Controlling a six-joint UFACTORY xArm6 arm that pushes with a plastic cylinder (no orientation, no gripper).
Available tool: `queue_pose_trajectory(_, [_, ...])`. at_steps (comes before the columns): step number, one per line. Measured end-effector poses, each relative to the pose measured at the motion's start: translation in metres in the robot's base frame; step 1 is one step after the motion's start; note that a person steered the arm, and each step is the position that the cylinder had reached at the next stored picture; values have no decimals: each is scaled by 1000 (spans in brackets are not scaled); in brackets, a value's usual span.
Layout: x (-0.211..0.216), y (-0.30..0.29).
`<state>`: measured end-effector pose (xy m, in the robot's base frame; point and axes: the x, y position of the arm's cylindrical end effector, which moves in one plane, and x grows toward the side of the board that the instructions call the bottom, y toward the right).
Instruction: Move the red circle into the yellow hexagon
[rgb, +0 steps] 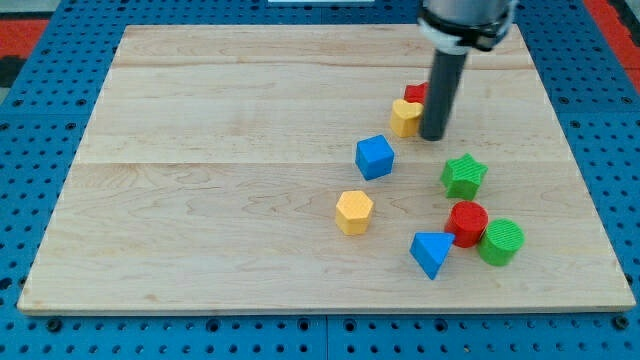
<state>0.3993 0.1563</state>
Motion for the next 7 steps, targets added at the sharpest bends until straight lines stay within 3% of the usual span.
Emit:
queue_pose_trajectory(1, [4, 95])
queue_pose_trajectory(3, [71, 96])
queue_pose_trajectory(5, [106, 36])
queue_pose_trajectory(7, [128, 29])
